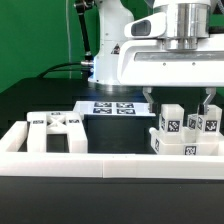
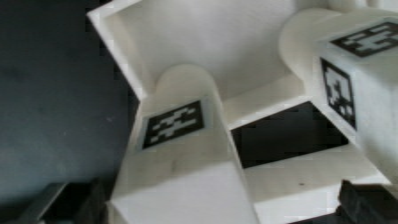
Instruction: Assemble chair
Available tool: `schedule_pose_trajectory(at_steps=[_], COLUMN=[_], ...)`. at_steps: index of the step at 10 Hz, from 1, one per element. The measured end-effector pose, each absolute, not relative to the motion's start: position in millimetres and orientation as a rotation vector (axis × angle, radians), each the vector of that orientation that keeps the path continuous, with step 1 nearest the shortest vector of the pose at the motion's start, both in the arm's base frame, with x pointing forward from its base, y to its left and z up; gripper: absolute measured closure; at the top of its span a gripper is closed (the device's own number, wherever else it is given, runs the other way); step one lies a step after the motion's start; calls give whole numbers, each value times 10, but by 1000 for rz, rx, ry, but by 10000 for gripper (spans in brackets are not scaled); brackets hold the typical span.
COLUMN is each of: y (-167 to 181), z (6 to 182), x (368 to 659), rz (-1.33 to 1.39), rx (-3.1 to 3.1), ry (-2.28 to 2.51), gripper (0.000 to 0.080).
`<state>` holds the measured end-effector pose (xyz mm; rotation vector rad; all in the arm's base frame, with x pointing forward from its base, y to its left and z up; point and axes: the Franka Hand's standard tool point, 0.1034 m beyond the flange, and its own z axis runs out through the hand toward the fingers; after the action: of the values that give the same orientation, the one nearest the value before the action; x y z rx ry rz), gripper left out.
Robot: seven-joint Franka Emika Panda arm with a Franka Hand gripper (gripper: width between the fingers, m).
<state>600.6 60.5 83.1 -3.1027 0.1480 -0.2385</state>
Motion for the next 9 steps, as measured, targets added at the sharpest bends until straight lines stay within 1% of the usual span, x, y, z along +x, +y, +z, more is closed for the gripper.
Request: schedule_pose_trajectory(at_steps=[3,6,9], y=[588,637,592], z=[814,750,750], x=[5994,5909,5904], rz=[-244,-221,-219], rx=[-3118,-3120,-3122], ry=[-17,-3,5], gripper=[151,151,151])
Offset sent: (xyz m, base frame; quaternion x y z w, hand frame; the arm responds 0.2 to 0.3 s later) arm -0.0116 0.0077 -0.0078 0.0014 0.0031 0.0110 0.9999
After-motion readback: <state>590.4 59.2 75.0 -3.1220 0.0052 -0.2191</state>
